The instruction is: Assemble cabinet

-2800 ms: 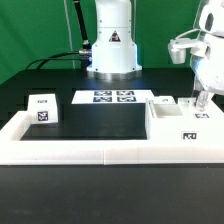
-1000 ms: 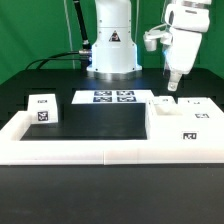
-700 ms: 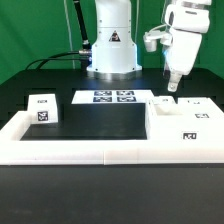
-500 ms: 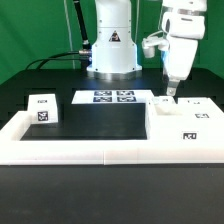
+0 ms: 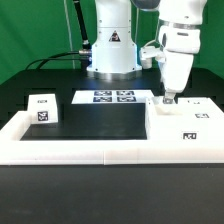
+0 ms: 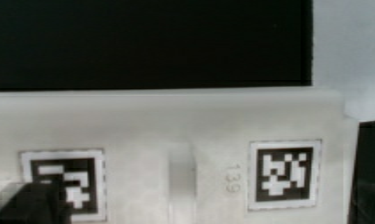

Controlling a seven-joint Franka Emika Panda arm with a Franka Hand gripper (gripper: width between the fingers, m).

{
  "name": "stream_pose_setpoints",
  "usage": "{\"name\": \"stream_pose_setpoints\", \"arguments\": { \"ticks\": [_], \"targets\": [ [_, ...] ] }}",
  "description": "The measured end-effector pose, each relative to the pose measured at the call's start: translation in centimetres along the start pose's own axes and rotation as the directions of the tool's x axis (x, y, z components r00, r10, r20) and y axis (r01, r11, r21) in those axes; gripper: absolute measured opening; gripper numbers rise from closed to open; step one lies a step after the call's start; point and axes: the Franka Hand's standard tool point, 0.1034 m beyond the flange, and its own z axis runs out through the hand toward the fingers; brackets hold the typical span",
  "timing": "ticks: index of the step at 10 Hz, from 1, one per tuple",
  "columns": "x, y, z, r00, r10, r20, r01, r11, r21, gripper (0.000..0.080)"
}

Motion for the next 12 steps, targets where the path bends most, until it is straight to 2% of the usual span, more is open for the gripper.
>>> {"name": "stream_pose_setpoints", "arguments": {
  "ticks": [2,3,4,7,8,9,12],
  "targets": [
    [0.05,-0.03,0.61,1.000,0.001,0.000,-0.001,1.000,0.011,0.0797],
    [0.13,0.12,0.69,1.000,0.001,-0.001,-0.001,1.000,0.011,0.0662],
    [0.21,0.11,0.74,1.000,0.000,-0.001,0.000,1.000,0.011,0.0662],
    [0.25,0.11,0.75,1.000,-0.001,-0.001,0.001,1.000,0.012,0.0232],
    [0.15,0.14,0.76,1.000,-0.006,-0.001,0.006,1.000,0.012,0.0232],
    [0.05,0.37,0.58,1.000,-0.013,-0.005,0.013,1.000,0.005,0.0073],
    [0.08,0.42,0.49,1.000,-0.013,-0.005,0.013,1.000,0.003,0.0071]
  ]
}}
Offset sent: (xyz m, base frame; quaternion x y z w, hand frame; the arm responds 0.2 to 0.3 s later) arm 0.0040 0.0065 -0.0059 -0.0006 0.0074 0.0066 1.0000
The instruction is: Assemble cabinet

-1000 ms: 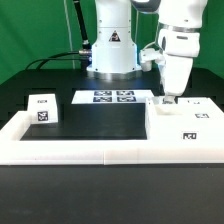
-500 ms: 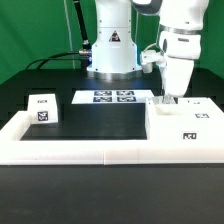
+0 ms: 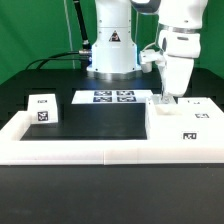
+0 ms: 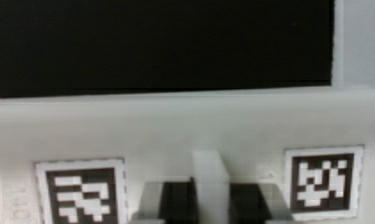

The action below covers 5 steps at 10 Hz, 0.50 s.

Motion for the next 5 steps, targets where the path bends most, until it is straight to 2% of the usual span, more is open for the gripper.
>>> {"name": "stream_pose_setpoints", "arguments": {
  "ticks": [1,2,5],
  "targets": [
    [0.0,0.0,-0.1,1.000,0.000,0.000,0.000,1.000,-0.001,0.0070],
    [-0.3,-0.1,-0.6,0.999,0.026,0.021,-0.026,1.000,0.010,0.0070],
    [-0.9,0.0,-3.3,0.997,0.048,0.062,-0.048,0.999,-0.001,0.0070]
  ]
}}
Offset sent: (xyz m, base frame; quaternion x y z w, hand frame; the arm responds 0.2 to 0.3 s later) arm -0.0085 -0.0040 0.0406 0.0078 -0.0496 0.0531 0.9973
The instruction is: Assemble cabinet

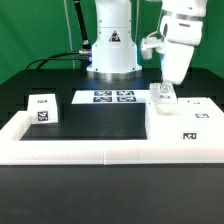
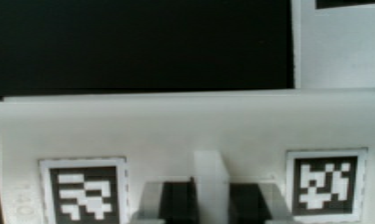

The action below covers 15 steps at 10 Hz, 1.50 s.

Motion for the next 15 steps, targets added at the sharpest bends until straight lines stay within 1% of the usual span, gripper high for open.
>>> {"name": "stream_pose_setpoints", "arguments": {
  "ticks": [1,2,4,5,9,10,11,12,13,14,15],
  "targets": [
    [-0.4,0.3,-0.6,1.000,0.000,0.013,0.000,1.000,0.002,0.0070],
    [-0.7,1.0,-1.1,1.000,-0.003,0.015,0.003,1.000,-0.002,0.0070],
    [-1.1,3.0,-1.6,1.000,-0.010,0.002,0.010,1.000,-0.018,0.0070],
    [-1.1,3.5,-1.8,1.000,-0.004,-0.001,0.004,1.000,-0.025,0.0070],
    [-1.1,3.4,-1.8,1.000,-0.004,-0.002,0.004,1.000,-0.023,0.0070],
    [-0.8,3.5,-1.8,1.000,-0.004,-0.014,0.004,0.999,-0.043,0.0070],
    [-0.7,3.4,-1.7,1.000,-0.011,-0.022,0.010,0.999,-0.054,0.0070],
    [-0.9,3.7,-1.7,1.000,-0.014,-0.024,0.013,0.998,-0.059,0.0070],
    [-0.7,3.9,-1.8,0.999,-0.014,-0.037,0.011,0.997,-0.076,0.0070],
    [-0.6,4.0,-1.9,0.999,-0.015,-0.046,0.011,0.996,-0.085,0.0070],
    [-0.9,4.1,-1.8,0.999,-0.015,-0.044,0.011,0.997,-0.083,0.0070]
  ]
}}
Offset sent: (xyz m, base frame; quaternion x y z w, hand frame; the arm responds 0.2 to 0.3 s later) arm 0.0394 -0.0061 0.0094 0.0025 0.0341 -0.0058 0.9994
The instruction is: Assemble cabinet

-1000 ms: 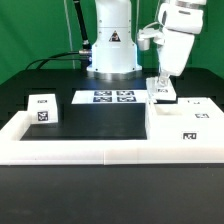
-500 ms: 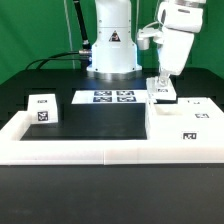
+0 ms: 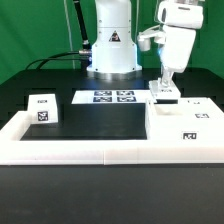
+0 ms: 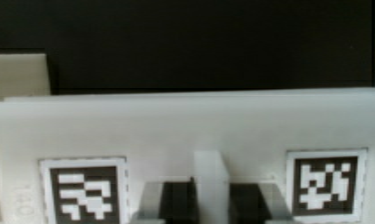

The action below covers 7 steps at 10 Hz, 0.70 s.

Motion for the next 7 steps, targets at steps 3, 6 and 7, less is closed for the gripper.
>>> {"name": "stream_pose_setpoints", "arguments": {
  "ticks": [3,6,7],
  "targets": [
    [-0.70,0.76,0.26,1.000,0.003,-0.012,-0.003,1.000,-0.015,0.0070],
    [-0.75,0.78,0.30,1.000,0.004,-0.011,-0.004,1.000,-0.014,0.0070],
    [-0.86,0.90,0.33,1.000,-0.004,-0.009,0.004,1.000,-0.013,0.0070]
  ]
}}
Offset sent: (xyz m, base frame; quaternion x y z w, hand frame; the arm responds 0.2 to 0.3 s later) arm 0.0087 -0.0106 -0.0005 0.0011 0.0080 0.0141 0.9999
